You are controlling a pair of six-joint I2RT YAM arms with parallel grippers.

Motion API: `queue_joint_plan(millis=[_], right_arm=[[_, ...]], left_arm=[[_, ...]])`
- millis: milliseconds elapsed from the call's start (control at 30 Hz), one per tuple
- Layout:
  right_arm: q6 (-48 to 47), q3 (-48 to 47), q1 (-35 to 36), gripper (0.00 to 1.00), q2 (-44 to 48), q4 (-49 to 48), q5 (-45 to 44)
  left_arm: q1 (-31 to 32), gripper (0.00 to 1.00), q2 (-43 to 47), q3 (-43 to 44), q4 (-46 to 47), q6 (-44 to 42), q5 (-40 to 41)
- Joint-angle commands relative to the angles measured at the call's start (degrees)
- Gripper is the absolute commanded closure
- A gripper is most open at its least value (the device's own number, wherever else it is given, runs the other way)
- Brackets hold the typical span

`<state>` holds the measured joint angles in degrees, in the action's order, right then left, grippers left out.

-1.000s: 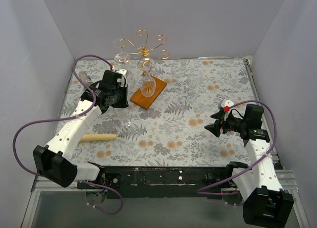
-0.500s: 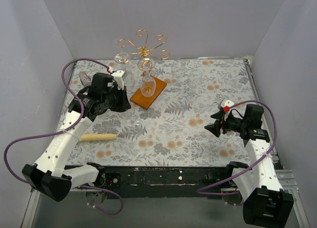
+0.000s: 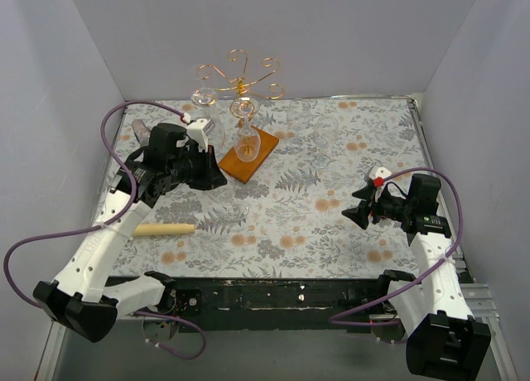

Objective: Place the wine glass upside down on the wine glass rack
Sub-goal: Pick up the wine glass at the center of the board, then turn the wine glass upside down at the wine rack.

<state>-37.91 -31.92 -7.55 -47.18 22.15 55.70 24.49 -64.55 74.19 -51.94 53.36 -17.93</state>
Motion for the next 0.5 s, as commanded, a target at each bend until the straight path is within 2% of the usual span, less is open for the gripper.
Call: queue_joint_plan(millis=[0,467], right_arm=[[-0.76,0.28,-0.27,0.27,0.42,-0.71,1.51],[-0.67,0.46,-0.36,0.27,0.24,-0.79,1.51]], left_arm=[[0.64,1.00,3.29,-0.19,3.51,1.57,-4.04],[3.72,1.00,3.82,-1.24,7.20,5.61,-7.47]])
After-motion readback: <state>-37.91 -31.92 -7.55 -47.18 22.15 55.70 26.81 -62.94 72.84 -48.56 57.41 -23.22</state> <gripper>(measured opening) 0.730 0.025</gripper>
